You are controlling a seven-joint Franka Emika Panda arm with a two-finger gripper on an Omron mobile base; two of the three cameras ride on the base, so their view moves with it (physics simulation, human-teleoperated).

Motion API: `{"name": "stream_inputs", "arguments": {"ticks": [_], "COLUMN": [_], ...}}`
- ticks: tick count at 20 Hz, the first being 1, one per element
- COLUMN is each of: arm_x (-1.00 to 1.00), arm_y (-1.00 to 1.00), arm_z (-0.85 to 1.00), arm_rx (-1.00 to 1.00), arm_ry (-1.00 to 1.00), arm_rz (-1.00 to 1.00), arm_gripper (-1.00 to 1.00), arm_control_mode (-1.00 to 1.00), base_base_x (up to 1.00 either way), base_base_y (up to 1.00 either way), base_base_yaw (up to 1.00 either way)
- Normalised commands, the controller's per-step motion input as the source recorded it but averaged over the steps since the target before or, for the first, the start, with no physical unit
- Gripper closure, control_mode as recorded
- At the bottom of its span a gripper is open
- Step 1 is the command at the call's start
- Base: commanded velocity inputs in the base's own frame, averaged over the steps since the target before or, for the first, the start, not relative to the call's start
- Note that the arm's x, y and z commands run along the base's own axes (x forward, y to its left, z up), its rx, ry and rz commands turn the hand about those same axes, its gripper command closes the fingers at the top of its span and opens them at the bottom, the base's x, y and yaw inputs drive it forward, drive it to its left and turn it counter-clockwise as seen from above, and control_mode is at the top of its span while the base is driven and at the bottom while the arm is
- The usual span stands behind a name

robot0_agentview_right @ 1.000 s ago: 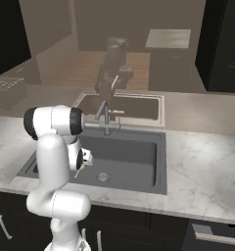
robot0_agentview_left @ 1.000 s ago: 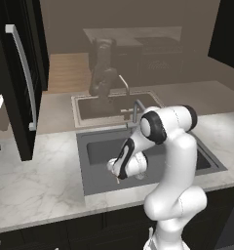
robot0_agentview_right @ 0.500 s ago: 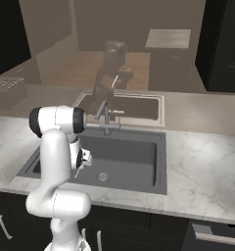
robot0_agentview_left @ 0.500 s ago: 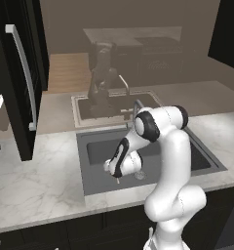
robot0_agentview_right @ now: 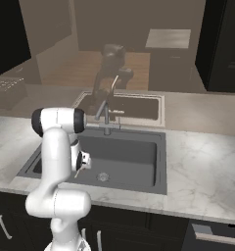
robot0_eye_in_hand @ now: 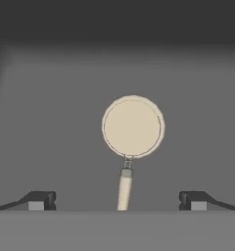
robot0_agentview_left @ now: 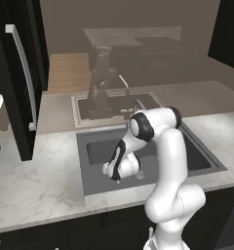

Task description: Pick up the dish brush and sponge from the sink, and place them back in the cabinet, and close the cabinet doors.

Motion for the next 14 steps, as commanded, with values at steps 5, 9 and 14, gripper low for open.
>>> {"name": "stream_inputs", "arguments": {"ticks": [5, 9, 14], "arm_x": [0.00, 0.00, 0.00], "arm_y": [0.00, 0.00, 0.00], "arm_z": [-0.18, -0.10, -0.07], "arm_rx": [0.00, 0.00, 0.00], "arm_ry": [0.02, 0.02, 0.01], "arm_rz": [0.00, 0.00, 0.00], "arm_gripper": [-1.00, -1.00, -1.00], "arm_control_mode": [-1.00, -1.00, -1.00], "base_base_x": [0.00, 0.00, 0.00], "base_base_y": [0.00, 0.00, 0.00], "base_base_yaw": [0.00, 0.00, 0.00]}}
